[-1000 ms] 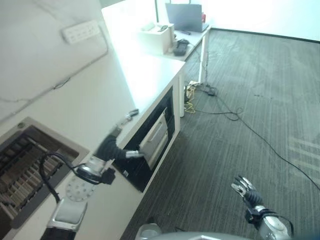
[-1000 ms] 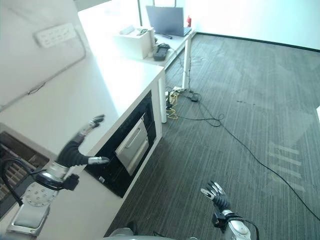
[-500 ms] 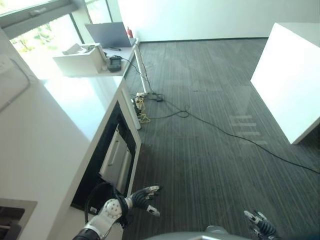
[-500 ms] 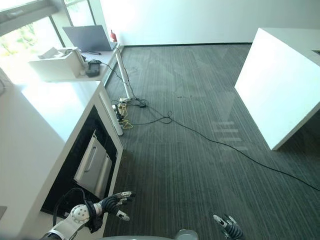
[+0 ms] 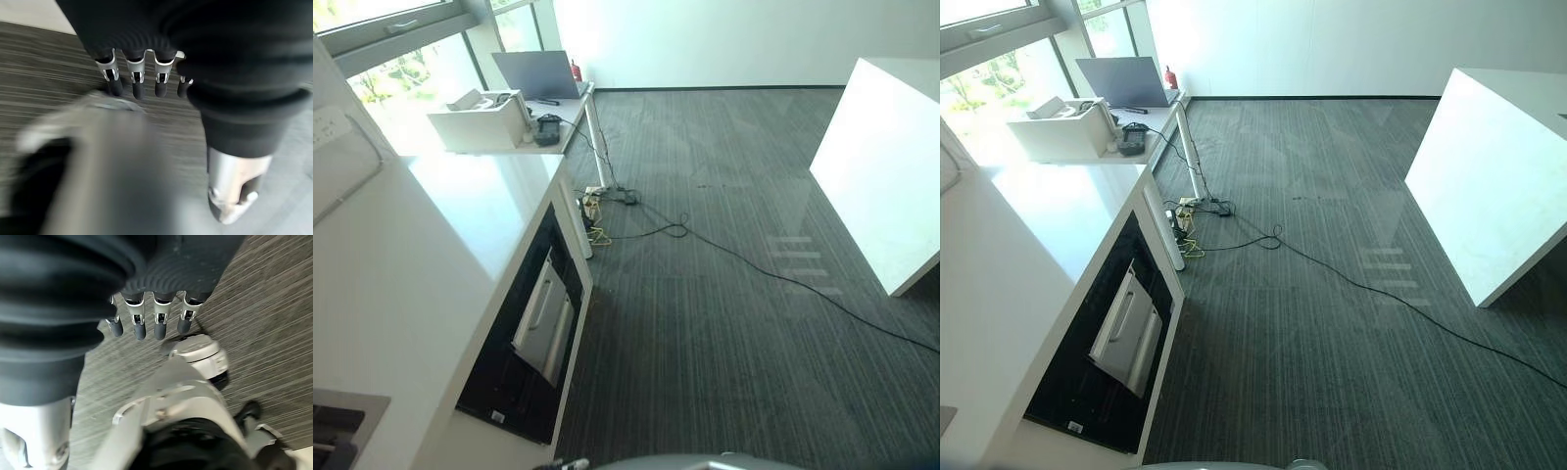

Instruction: Place the dishes in the dishwasher.

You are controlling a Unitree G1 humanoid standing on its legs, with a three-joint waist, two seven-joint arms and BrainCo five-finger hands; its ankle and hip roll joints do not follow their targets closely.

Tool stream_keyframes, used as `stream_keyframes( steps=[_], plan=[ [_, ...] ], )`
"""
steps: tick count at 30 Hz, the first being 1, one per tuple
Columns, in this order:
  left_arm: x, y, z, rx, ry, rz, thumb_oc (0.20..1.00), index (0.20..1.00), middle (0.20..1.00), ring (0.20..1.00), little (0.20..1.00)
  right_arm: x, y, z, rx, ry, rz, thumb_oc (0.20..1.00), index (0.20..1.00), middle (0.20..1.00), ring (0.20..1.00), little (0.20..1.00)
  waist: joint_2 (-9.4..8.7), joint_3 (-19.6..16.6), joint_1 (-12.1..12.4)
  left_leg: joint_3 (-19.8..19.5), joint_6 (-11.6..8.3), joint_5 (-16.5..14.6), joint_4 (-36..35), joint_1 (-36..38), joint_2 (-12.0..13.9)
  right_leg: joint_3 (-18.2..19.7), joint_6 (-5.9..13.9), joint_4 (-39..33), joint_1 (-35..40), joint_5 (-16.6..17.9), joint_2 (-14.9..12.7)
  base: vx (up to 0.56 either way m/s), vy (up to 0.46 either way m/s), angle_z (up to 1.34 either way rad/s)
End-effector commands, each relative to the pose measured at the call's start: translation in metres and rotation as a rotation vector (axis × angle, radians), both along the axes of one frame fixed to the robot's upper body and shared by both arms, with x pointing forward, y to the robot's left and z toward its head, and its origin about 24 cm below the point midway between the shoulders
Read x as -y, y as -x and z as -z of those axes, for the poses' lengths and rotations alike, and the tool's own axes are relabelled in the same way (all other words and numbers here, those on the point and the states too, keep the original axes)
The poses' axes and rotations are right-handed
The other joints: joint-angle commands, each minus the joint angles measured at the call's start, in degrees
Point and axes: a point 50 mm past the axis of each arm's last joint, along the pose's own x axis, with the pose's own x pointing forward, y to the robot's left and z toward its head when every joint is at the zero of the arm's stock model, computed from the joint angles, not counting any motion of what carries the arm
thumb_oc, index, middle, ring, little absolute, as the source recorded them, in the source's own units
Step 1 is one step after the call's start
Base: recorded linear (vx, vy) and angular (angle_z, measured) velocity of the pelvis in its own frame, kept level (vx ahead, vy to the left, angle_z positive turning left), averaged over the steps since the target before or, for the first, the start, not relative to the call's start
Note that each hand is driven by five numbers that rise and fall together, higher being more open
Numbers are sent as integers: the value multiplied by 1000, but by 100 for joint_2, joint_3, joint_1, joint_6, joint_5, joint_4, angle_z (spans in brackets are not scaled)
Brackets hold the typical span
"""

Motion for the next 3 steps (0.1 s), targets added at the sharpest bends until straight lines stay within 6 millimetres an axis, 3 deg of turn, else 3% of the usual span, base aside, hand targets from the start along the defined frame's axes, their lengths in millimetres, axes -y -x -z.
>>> stream_keyframes(
  steps=[1,3],
  plan=[
    [6,4,2,-48,25,-138,1000,1000,1000,1000,1000,-4,-19,2,-9,5,-68,1000,1000,1000,1000,1000,-81,322,153,-851,17,-334,502,-317,199,-506,270,236,40,-197,-332,-10,43,31],
    [10,10,2,-57,53,-196,1000,1000,1000,1000,1000,-5,-21,2,-8,6,-75,1000,1000,1000,1000,1000,-80,316,252,-948,17,-333,479,-346,175,-596,253,227,70,-211,-339,2,34,37]
  ],
)
